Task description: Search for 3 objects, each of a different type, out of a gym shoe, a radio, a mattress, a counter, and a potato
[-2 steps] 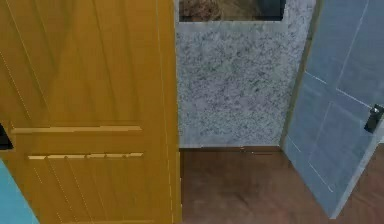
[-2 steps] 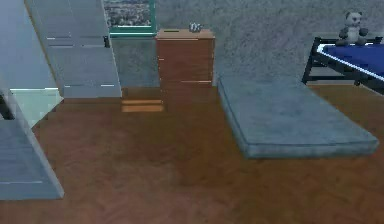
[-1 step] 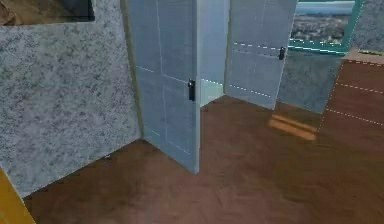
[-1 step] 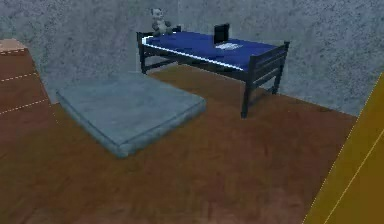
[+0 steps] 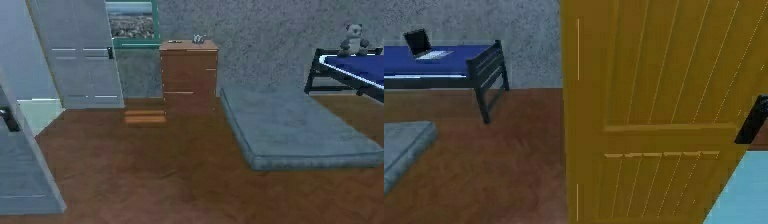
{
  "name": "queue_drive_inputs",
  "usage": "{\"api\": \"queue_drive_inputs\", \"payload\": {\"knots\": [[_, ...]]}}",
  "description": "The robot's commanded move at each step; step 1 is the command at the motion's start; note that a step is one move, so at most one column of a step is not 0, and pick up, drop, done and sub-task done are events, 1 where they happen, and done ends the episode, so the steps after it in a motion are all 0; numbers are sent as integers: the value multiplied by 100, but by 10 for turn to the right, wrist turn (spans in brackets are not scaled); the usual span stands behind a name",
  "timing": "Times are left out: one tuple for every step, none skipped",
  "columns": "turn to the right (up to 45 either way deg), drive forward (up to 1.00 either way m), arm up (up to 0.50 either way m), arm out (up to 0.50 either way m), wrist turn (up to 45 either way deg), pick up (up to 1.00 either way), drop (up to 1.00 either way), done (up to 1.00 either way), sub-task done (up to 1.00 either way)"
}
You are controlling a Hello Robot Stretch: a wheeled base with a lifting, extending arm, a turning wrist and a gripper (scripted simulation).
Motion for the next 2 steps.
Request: {"api": "queue_drive_inputs", "payload": {"knots": [[420, 0, 0, 0, 0, 0, 0, 0, 0], [0, 65, 0, 0, 0, 0, 0, 0, 0]]}}
